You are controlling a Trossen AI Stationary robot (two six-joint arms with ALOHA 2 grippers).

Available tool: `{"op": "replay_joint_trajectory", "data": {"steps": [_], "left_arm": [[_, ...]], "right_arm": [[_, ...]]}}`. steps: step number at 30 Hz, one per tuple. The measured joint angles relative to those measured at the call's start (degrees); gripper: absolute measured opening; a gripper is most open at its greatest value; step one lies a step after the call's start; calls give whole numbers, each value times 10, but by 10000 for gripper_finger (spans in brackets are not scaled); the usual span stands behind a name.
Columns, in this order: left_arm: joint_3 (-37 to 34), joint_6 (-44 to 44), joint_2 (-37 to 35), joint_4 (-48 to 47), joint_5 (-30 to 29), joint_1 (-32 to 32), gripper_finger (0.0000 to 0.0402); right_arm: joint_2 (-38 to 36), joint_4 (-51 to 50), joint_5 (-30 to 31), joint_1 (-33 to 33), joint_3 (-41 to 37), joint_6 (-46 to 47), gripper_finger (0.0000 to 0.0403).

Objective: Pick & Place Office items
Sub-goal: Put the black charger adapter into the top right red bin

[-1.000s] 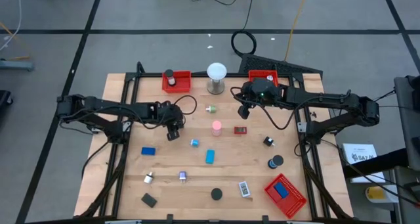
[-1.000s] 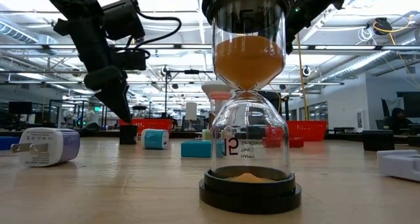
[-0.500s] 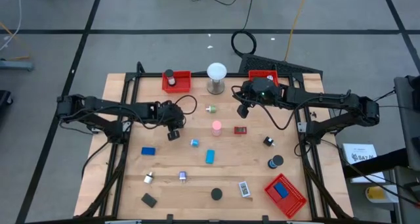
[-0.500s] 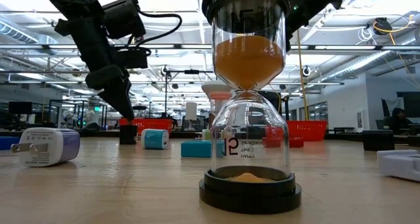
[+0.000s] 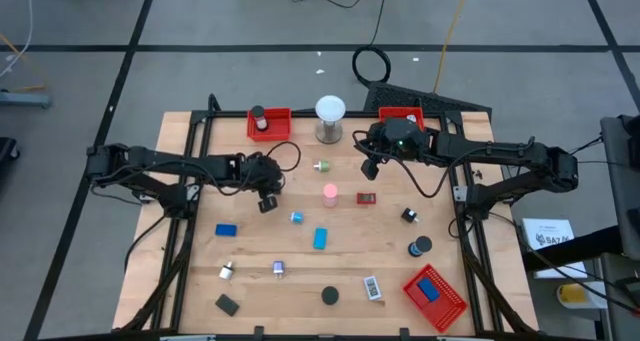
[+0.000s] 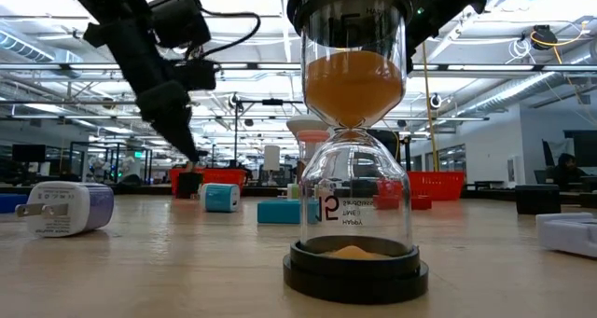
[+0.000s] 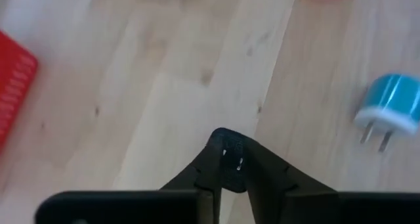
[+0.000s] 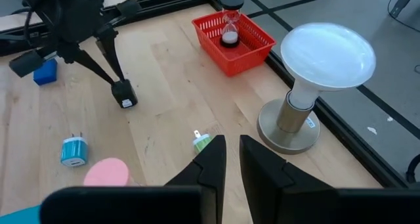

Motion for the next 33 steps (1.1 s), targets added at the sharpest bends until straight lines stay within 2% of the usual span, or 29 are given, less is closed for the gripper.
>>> {"op": "replay_joint_trajectory", "data": {"steps": [8,11,14,18,21,27,30,33], "left_arm": [[42,17,0,1,1,0,5],[50,15,0,1,4,0,4],[53,-10,0,-4,-13,0,21],[53,-1,0,-13,-46,6,71],[53,70,0,-14,-48,19,124],[53,309,35,-17,-20,40,227],[53,414,83,-11,-24,50,259],[53,498,131,10,-69,52,278]], "right_arm": [[0,0,-1,0,0,8,34],[0,0,-1,0,0,9,34],[0,0,-1,0,0,9,34],[0,0,-1,0,0,8,34],[0,0,-1,0,0,8,34],[0,0,-10,0,0,9,34],[0,0,-16,2,0,16,34],[0,0,-16,7,0,19,34]]}}
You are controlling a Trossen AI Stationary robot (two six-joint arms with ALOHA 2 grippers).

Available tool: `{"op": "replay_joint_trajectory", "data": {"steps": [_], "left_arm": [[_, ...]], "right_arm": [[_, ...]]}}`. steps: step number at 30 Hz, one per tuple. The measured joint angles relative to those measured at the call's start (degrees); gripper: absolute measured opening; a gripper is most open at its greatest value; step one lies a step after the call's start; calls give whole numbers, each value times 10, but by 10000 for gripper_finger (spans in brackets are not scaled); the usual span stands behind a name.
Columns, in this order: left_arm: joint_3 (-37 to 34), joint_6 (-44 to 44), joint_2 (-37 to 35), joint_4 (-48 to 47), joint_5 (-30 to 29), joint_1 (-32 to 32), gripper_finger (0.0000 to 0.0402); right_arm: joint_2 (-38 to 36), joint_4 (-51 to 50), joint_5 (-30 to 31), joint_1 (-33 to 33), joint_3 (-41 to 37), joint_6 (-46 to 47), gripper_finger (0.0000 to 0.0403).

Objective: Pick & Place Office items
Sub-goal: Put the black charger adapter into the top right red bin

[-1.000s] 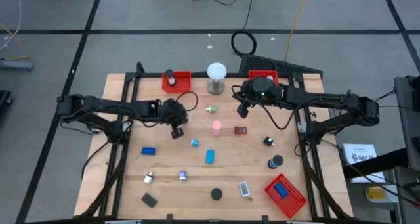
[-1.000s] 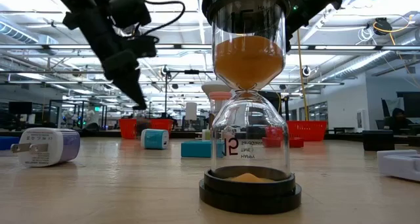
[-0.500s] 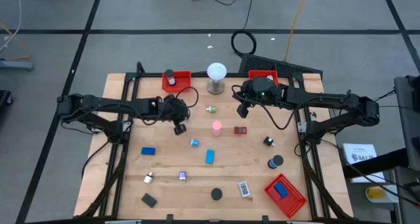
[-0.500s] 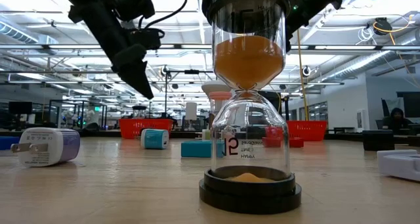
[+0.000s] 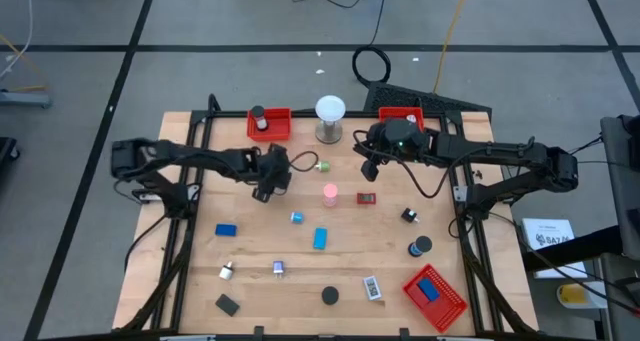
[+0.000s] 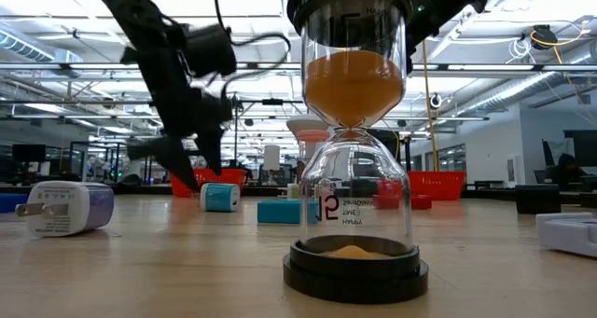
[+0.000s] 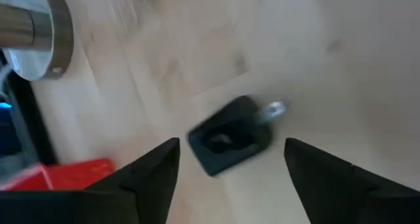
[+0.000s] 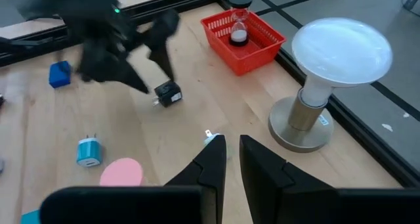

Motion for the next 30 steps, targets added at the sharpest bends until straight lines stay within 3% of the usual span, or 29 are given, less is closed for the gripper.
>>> {"op": "replay_joint_trajectory", "data": {"steps": [3,8,15,25,30], "left_arm": [[0,25,34,29,-47,3,284],[1,16,48,26,-31,8,271],[1,-72,38,11,-6,2,200],[80,-286,4,-106,133,2,117],[122,-489,3,-148,194,2,99]], "right_arm": [[0,2,1,5,0,4,34],[0,2,1,8,0,8,34],[0,2,1,8,0,9,34],[0,2,2,8,0,6,34],[0,2,2,8,0,4,34]]}}
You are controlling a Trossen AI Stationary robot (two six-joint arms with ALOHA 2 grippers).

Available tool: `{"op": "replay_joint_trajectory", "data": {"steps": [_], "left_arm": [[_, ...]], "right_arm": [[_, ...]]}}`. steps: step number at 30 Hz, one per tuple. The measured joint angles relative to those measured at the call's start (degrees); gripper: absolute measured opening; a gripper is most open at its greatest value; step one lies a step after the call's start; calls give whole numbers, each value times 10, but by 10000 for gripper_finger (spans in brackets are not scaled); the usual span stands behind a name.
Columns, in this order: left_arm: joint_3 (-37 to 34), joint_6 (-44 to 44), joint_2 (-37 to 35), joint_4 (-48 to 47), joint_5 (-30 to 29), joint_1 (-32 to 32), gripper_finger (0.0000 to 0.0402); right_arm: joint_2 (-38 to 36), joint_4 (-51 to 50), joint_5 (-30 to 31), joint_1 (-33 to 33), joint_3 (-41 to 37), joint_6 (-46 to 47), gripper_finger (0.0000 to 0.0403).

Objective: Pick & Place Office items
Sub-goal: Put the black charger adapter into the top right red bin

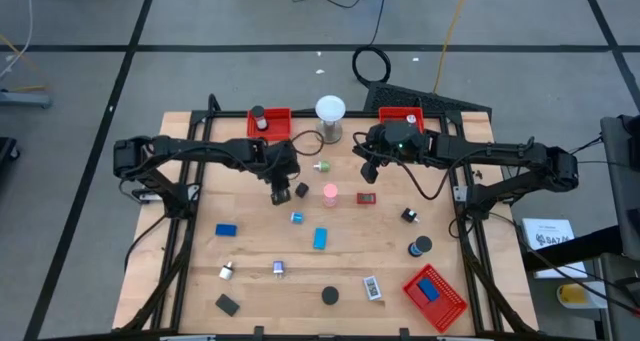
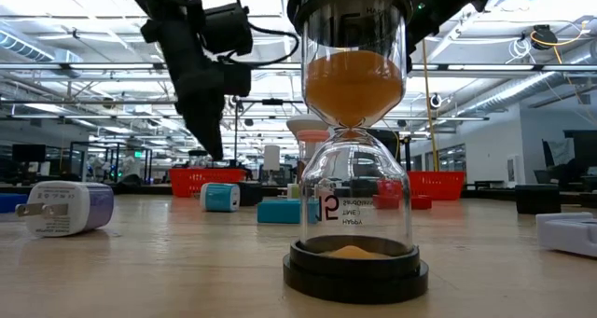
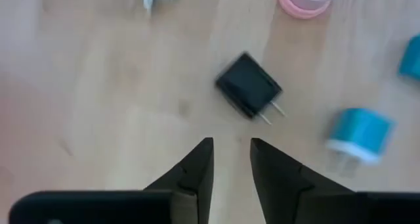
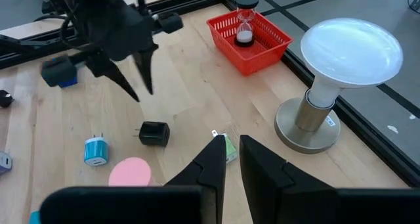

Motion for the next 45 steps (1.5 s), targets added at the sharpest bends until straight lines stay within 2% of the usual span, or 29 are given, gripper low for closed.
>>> {"op": "replay_joint_trajectory", "data": {"steps": [4,8,15,17,22,26,30,39,45], "left_arm": [[9,-100,0,9,36,-12,116],[4,-147,6,28,32,-35,171],[-11,-229,23,126,-84,-76,278],[-11,-259,37,136,-107,-79,296],[-12,-291,78,137,-111,-81,316],[-12,-295,101,140,-116,-86,310],[-12,-293,112,147,-127,-94,278],[-12,-234,85,137,-140,-93,129],[-12,-179,15,138,-141,-71,127]], "right_arm": [[0,0,0,0,0,-2,34],[0,0,0,0,0,-11,34],[0,0,-1,0,0,-15,34],[0,-1,-1,0,0,-16,34],[0,-4,-2,0,0,-23,34],[0,-5,-3,0,0,-26,34],[0,-5,-4,0,0,-26,34],[0,-5,-16,0,0,-22,34],[0,-6,-17,0,0,15,34]]}}
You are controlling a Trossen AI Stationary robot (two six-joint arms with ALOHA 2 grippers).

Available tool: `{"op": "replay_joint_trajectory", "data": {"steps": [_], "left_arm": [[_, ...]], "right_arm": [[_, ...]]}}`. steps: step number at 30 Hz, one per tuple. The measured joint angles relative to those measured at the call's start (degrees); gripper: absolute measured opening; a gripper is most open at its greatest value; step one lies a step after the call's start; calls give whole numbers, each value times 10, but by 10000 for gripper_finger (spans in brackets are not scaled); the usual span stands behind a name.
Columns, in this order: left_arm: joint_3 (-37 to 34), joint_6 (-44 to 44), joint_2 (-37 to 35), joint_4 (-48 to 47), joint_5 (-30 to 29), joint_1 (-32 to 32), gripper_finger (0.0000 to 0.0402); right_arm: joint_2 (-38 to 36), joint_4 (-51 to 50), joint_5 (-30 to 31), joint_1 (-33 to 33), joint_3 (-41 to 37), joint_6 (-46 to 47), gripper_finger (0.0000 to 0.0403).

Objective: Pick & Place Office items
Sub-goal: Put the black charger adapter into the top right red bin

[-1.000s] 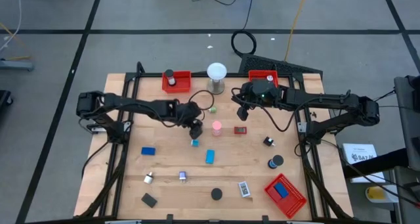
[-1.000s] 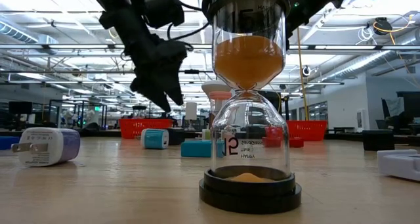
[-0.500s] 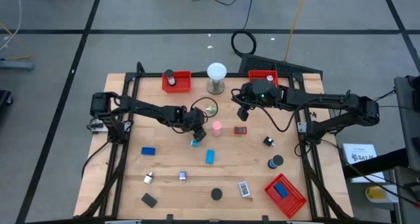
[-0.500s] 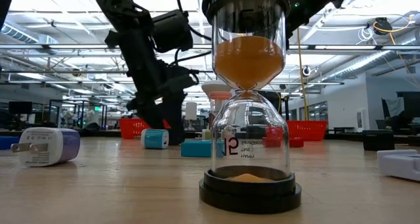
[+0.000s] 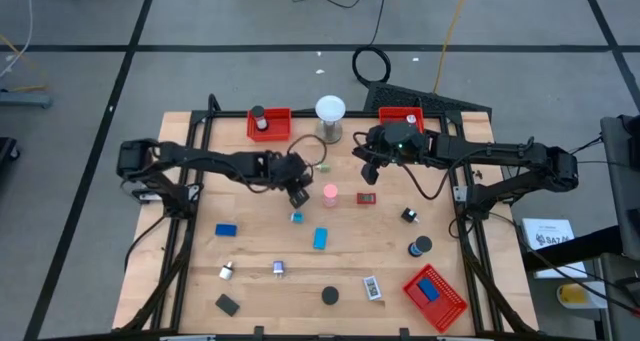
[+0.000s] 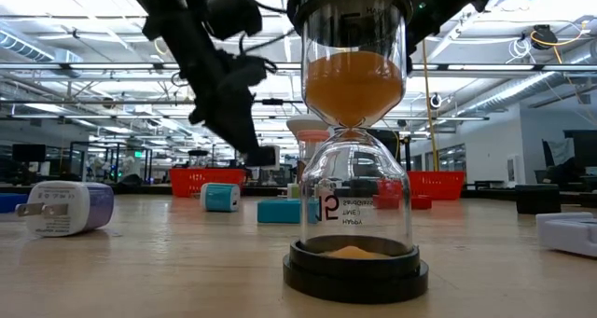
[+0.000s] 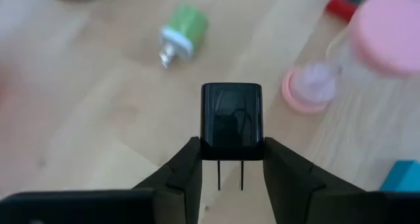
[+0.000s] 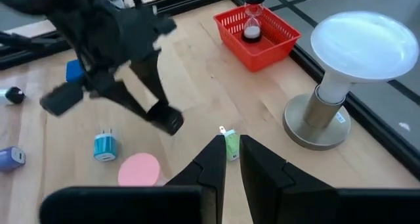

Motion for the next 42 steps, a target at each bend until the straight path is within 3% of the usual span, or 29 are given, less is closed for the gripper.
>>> {"op": "replay_joint_trajectory", "data": {"steps": [3,6,10,13,16,22,27,34,42], "left_arm": [[0,19,-32,-1,-1,9,127],[1,56,-63,4,-23,10,131],[23,118,-83,6,-56,0,135],[52,156,-86,26,-72,-11,137],[82,189,-85,35,-93,-23,138],[113,215,-83,29,-106,-31,139],[114,219,-82,27,-106,-36,140],[114,219,-82,26,-106,-51,140],[114,219,-83,19,-105,-55,140]], "right_arm": [[0,-1,0,-1,0,49,34],[0,-2,-16,-12,0,176,36],[17,15,-122,-34,0,332,62],[48,44,-202,-38,0,395,101],[76,106,-239,-30,0,442,147],[81,198,-240,-22,0,487,229],[81,234,-236,-24,0,514,266],[117,264,-217,-19,-1,519,262],[139,323,-205,-17,0,530,198]]}}
